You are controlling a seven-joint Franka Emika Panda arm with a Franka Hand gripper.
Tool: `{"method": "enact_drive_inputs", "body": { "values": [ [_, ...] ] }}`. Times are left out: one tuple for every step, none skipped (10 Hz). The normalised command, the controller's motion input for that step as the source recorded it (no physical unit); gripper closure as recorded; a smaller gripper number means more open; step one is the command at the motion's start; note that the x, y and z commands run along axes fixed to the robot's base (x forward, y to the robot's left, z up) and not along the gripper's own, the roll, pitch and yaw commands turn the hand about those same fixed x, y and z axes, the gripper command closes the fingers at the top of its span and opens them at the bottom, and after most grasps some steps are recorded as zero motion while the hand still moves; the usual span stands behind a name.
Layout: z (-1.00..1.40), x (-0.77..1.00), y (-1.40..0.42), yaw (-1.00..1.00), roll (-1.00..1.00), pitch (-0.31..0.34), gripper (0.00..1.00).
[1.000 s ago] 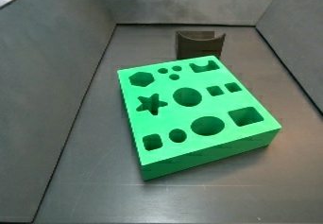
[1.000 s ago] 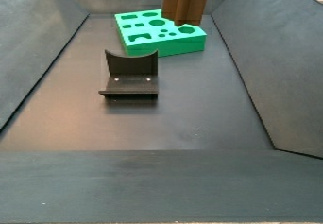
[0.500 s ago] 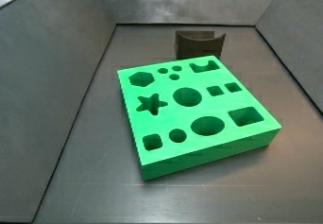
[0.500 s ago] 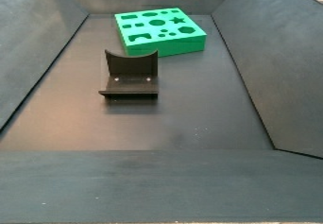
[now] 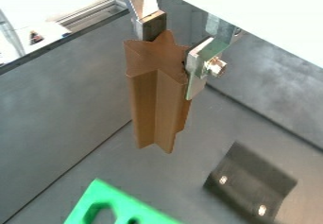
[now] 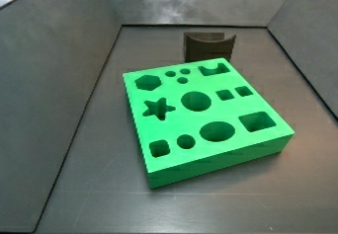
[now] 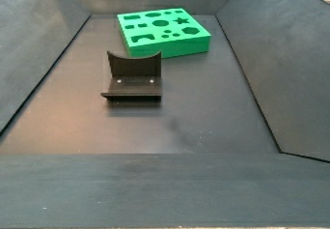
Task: Pick up the star object. Move up. Move to above the board. Insert the star object.
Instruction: Move to above the board.
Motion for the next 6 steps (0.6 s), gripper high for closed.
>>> {"method": "enact_drive_inputs", "body": {
  "values": [
    [0.13, 0.01, -1.00, 0.00, -0.01, 0.054, 1.00],
    [0.13, 0.02, -1.00, 0.00, -0.01, 0.065, 1.00],
    [0.14, 0.03, -1.00, 0.01, 0.00, 0.077, 1.00],
    [0.14, 0.05, -1.00, 0.00, 0.00, 0.093, 1.00],
    [0.15, 0.06, -1.00, 0.00, 0.00, 0.105, 1.00],
    [0.13, 0.08, -0.79, 0.01, 0.00, 0.131, 1.00]
  ]
}}
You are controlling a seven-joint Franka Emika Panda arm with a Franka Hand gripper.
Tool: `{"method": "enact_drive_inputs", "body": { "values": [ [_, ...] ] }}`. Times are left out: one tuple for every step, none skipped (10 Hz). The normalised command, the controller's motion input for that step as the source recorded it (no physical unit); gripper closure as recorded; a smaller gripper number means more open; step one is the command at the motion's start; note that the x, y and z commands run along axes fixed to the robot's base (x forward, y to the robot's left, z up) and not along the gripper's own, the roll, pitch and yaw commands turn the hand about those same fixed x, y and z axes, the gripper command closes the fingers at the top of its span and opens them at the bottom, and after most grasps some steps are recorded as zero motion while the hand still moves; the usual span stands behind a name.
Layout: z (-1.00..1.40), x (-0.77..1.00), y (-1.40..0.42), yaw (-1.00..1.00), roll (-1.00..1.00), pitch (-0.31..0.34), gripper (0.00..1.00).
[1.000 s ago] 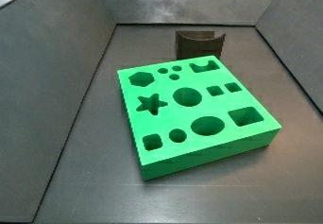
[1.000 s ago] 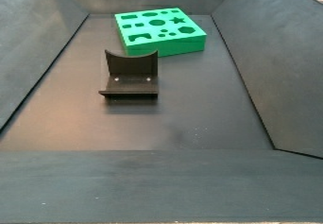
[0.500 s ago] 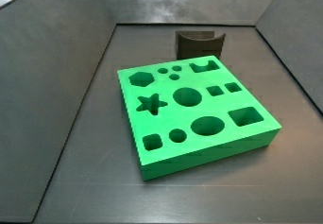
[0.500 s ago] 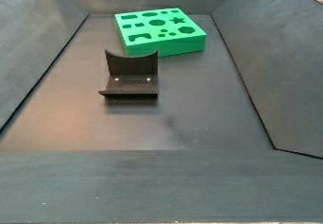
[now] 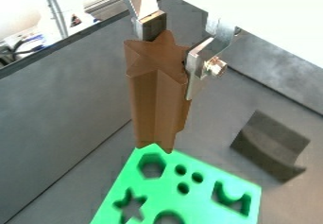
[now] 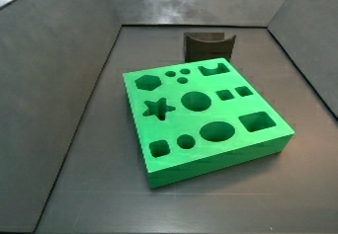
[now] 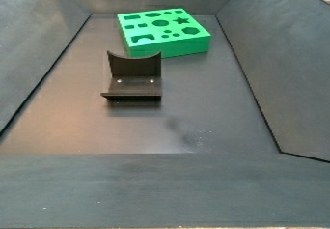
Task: Pick up the star object. Move up. Move to above the board. Insert the star object.
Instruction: Move to above the board, then insert the star object.
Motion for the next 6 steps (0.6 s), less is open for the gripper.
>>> {"method": "enact_drive_inputs", "body": {
  "values": [
    [0.08, 0.08, -0.48, 0.01, 0.01, 0.137, 1.00],
    [0.05, 0.08, -0.29, 0.01, 0.02, 0.124, 1.00],
    [0.04, 0.07, -0.21, 0.01, 0.03, 0.114, 1.00],
    [-0.04, 0.00, 0.00, 0.00, 0.00, 0.000, 1.00],
    [-0.20, 0.00, -0.07, -0.06, 0.00, -0.017, 1.00],
    [-0.55, 0.02, -0.14, -0.15, 0.15, -0.056, 1.00]
  ]
}}
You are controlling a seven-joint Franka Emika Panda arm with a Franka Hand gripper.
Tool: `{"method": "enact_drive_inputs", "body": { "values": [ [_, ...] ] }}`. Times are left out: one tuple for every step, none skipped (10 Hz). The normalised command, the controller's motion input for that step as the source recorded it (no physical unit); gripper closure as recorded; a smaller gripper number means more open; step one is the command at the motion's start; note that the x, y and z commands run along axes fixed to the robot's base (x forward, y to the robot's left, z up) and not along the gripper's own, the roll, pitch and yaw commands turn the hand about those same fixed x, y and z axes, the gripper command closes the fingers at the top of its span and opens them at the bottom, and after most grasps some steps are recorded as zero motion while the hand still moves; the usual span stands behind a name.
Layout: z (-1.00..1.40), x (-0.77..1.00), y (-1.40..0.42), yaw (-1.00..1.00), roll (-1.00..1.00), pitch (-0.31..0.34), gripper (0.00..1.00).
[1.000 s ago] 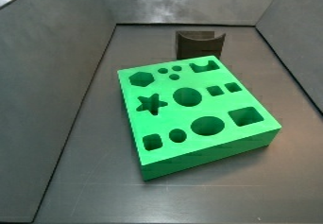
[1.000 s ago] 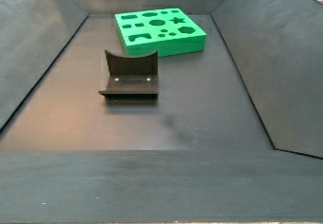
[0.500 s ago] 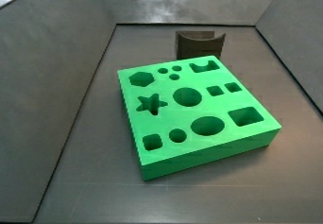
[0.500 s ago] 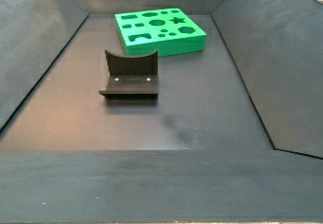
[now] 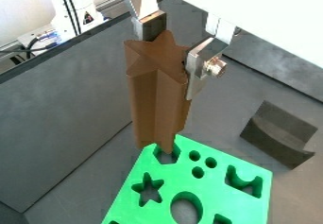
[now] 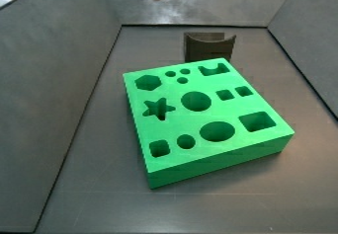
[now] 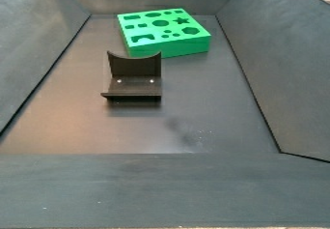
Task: Pick up the star object. Move up. Move to above the board. Insert the star object.
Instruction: Insert the star object.
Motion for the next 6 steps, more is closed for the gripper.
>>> {"method": "enact_drive_inputs", "body": {
  "values": [
    [-0.74, 0.00, -0.21, -0.29, 0.20, -0.126, 1.00],
    [-0.74, 0.00, -0.31, -0.48, 0.20, -0.151, 1.00],
    [-0.67, 0.06, -0.31, -0.73, 0.20, -0.136, 1.00],
    [-0.69, 0.11, -0.18, -0.84, 0.16, -0.136, 1.00],
    [-0.66, 0.08, -0.02, -0.94, 0.15, -0.103, 1.00],
    [-0.61, 0.06, 0.00, -0.99, 0.14, -0.041, 1.00]
  ]
}}
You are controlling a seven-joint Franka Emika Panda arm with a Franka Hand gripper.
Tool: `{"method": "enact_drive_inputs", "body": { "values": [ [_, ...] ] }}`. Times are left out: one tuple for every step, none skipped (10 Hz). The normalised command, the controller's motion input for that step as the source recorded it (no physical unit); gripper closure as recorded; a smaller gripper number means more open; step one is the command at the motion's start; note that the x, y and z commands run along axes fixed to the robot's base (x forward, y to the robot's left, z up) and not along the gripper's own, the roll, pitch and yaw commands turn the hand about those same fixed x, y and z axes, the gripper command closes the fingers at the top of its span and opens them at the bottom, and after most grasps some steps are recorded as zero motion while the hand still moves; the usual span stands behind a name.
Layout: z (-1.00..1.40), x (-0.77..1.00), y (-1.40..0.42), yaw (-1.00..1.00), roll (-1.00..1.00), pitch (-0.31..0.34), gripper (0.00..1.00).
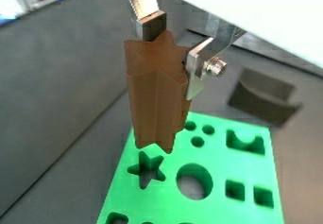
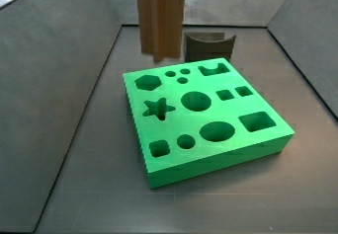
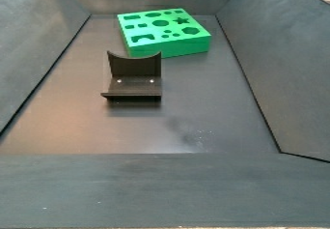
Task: Pick up the star object. Move up. Move to above the board. Insert the star object.
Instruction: Insert the star object.
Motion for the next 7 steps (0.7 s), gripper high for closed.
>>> {"method": "enact_drive_inputs", "body": {
  "values": [
    [-0.61, 0.05, 0.00, -1.00, 0.12, -0.040, 1.00],
    [-0.65, 0.02, 0.00, -1.00, 0.04, -0.064, 1.00],
    [-0.60, 0.00, -0.04, -0.98, 0.00, -0.086, 1.00],
    [0.00, 0.17, 0.06, 0.00, 0.00, 0.000, 1.00],
    [-0.21, -0.05, -0.06, 0.00, 0.02, -0.111, 1.00],
    [-0.56, 0.00, -0.13, -0.33, 0.17, -0.091, 1.00],
    [-0.65, 0.00, -0.21, -0.69, 0.24, -0.087, 1.00]
  ]
}}
